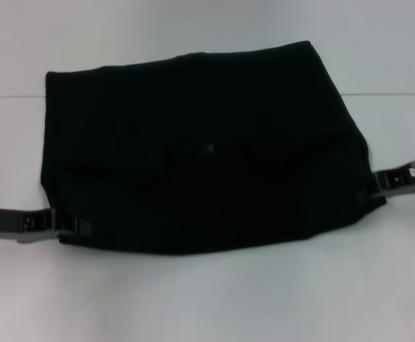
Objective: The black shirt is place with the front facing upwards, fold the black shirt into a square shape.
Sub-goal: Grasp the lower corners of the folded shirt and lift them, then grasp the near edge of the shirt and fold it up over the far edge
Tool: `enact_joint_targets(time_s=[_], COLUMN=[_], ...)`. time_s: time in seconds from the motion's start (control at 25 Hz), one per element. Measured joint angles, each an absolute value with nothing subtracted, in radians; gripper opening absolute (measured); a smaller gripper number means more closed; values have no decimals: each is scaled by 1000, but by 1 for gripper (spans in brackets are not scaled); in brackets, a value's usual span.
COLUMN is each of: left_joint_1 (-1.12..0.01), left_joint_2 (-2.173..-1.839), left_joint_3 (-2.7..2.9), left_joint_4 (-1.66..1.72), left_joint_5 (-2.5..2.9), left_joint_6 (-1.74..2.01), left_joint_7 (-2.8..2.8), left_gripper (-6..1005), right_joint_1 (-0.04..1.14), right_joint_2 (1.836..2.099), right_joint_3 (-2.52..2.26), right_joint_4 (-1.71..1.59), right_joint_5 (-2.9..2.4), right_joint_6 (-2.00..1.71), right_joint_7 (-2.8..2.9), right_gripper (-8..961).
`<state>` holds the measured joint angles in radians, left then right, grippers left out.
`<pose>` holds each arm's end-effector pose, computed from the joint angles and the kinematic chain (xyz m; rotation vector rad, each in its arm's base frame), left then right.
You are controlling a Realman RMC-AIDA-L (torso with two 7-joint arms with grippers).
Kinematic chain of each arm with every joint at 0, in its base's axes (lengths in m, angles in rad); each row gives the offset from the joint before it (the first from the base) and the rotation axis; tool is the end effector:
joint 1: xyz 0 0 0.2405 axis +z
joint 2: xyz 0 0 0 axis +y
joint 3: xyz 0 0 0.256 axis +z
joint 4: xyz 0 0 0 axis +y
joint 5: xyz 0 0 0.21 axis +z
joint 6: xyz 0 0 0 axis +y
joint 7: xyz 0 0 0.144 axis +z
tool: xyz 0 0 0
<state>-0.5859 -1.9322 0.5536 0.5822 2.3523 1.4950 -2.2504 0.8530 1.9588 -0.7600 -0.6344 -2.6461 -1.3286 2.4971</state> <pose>-0.3215 0.3407 0.0444 -2.2538 -1.8207 -0.3933 0.2569 0.4156 0.0299 -2.2724 1.5653 -0.1208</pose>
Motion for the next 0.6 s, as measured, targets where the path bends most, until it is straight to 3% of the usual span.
enact_joint_targets(time_s=[0.12,0.28,0.44,0.6], left_joint_1=[-576,-554,-535,-514], left_joint_2=[-1926,-1910,-1908,-1920], left_joint_3=[554,558,558,587], left_joint_4=[585,582,577,569], left_joint_5=[2352,2402,2434,2496], left_joint_6=[1596,1814,1953,2037], left_joint_7=[-2249,-2240,-2218,-2186], left_gripper=[36,36,35,35], right_joint_1=[825,765,717,663], right_joint_2=[1941,1910,1909,1939], right_joint_3=[-754,-759,-762,-776], right_joint_4=[-680,-725,-721,-715], right_joint_5=[-2647,-2651,-2654,-2691], right_joint_6=[-1454,-1706,-1819,-1941], right_joint_7=[2456,2327,2203,2061], right_gripper=[65,57,57,56])
